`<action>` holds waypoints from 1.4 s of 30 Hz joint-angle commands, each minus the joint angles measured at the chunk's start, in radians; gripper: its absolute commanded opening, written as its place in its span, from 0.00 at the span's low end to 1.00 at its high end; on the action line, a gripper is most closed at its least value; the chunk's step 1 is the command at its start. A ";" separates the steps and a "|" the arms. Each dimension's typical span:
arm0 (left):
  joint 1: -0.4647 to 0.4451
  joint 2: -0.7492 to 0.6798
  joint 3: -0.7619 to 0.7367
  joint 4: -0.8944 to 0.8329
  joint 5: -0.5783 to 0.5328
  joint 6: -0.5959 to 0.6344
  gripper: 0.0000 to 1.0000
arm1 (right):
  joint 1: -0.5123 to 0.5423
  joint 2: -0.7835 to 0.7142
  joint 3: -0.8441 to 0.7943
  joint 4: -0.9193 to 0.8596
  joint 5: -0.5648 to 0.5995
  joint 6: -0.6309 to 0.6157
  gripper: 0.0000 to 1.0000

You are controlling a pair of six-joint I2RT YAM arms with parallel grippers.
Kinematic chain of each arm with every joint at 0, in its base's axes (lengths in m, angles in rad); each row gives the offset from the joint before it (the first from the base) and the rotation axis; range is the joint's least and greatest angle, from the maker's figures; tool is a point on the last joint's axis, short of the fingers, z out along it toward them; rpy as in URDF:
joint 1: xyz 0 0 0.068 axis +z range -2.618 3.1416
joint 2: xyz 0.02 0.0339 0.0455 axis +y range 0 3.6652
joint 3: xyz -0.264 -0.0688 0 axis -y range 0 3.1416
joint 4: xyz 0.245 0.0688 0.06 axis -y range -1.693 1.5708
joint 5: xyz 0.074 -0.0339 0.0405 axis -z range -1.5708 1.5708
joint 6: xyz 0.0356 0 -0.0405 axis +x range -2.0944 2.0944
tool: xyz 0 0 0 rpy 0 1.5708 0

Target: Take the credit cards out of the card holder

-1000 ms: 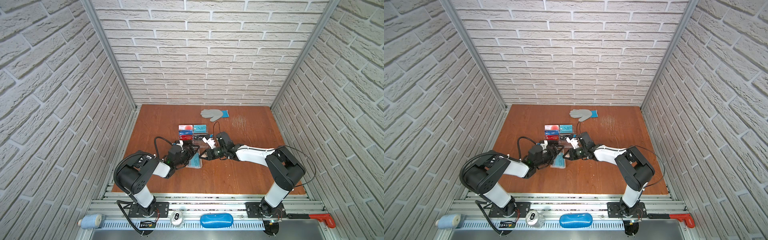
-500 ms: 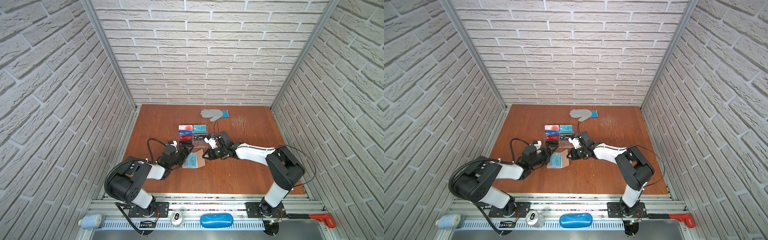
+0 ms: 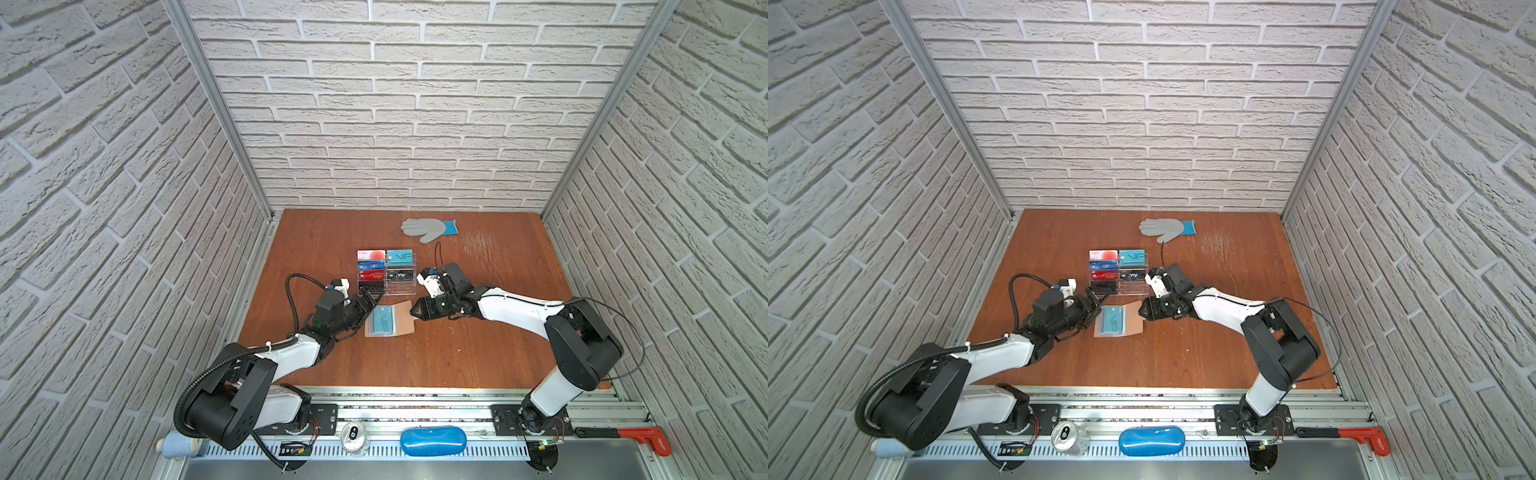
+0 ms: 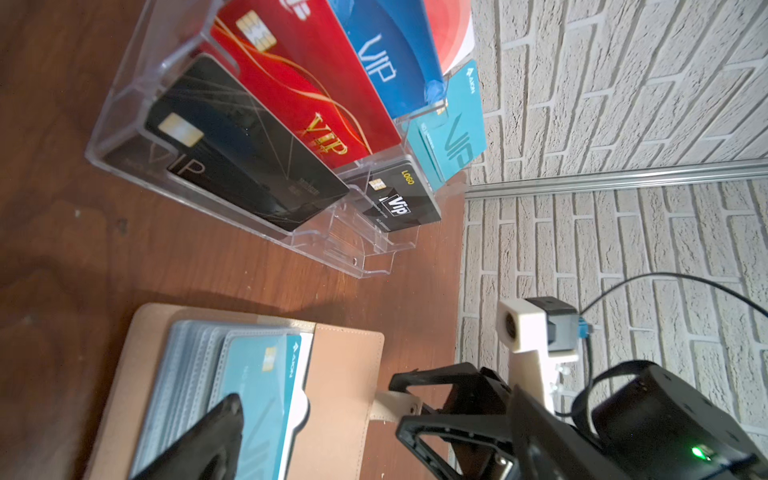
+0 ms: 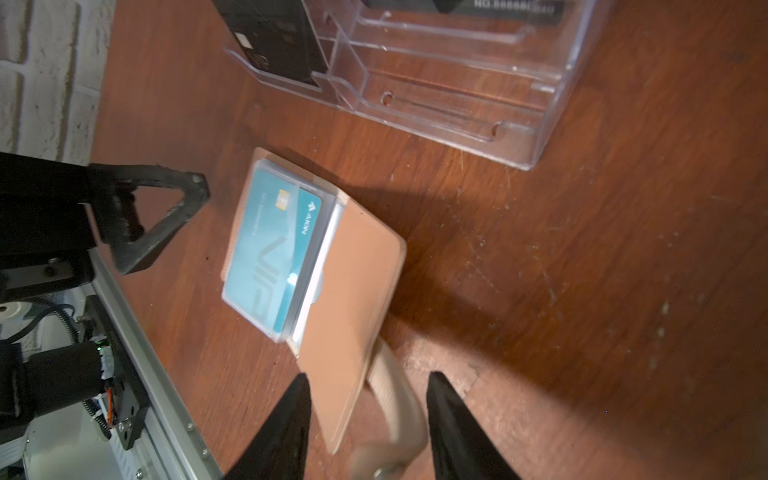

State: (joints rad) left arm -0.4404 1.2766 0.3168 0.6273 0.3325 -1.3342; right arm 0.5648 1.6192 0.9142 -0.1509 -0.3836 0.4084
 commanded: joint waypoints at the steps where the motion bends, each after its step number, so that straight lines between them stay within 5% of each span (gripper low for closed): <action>1: 0.004 -0.029 0.002 -0.024 0.004 0.031 0.98 | 0.001 -0.070 -0.038 0.117 -0.017 0.007 0.51; 10: 0.005 0.062 0.001 0.057 0.017 0.020 0.98 | 0.024 -0.064 -0.075 0.260 -0.108 0.052 0.54; 20: 0.008 0.122 -0.014 0.104 0.014 0.020 0.98 | 0.043 0.143 -0.035 0.407 -0.233 0.162 0.52; 42: 0.012 0.273 -0.065 0.283 0.037 -0.011 0.98 | 0.067 0.303 0.011 0.515 -0.255 0.230 0.51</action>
State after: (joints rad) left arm -0.4324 1.5177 0.2783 0.8753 0.3626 -1.3407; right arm 0.6250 1.9110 0.9024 0.3019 -0.6231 0.6231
